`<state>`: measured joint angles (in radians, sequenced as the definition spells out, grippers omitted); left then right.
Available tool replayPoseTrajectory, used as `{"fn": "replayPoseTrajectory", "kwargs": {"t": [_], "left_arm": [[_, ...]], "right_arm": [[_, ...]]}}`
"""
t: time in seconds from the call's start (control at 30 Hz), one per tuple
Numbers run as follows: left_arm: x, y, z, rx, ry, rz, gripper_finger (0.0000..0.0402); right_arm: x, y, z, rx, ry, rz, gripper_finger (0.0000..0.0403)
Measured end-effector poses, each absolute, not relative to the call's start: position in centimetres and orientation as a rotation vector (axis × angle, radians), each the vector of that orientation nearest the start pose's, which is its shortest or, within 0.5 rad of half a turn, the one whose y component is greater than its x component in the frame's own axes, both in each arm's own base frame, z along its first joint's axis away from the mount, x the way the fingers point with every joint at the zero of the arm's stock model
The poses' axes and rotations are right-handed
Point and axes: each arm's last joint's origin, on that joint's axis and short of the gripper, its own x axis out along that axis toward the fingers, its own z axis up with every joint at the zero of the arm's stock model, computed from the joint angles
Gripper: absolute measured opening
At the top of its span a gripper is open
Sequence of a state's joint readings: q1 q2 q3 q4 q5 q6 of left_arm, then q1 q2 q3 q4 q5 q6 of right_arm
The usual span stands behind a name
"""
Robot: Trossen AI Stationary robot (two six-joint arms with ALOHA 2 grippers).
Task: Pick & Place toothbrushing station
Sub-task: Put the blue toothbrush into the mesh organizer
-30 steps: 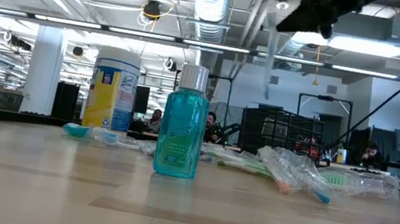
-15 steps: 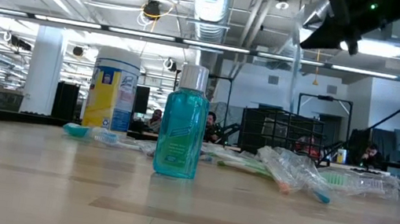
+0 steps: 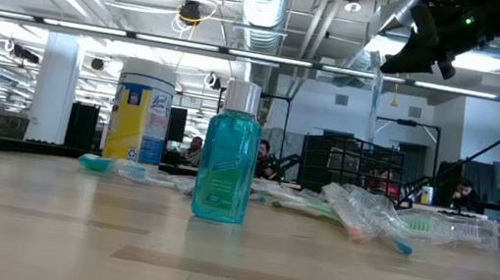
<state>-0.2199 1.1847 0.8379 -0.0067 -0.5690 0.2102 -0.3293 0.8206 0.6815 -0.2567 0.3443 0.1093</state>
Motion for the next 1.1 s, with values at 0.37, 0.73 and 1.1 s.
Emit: {"fn": "replayPoseTrajectory", "kwargs": {"t": [0.37, 0.73, 1.1], "left_arm": [[25.5, -4.1, 28.9, 0.327, 0.363, 0.313, 0.0017], [25.5, -4.1, 28.9, 0.325, 0.368, 0.313, 0.0017], [25.1, -4.0, 26.7, 0.328, 0.398, 0.313, 0.0017]], "right_arm": [[17.4, -7.0, 27.7, 0.097, 0.426, -0.683, 0.0000], [17.4, -7.0, 27.2, 0.097, 0.430, -0.685, 0.0000], [16.1, -7.1, 22.7, 0.141, 0.354, -0.707, 0.0000]]}}
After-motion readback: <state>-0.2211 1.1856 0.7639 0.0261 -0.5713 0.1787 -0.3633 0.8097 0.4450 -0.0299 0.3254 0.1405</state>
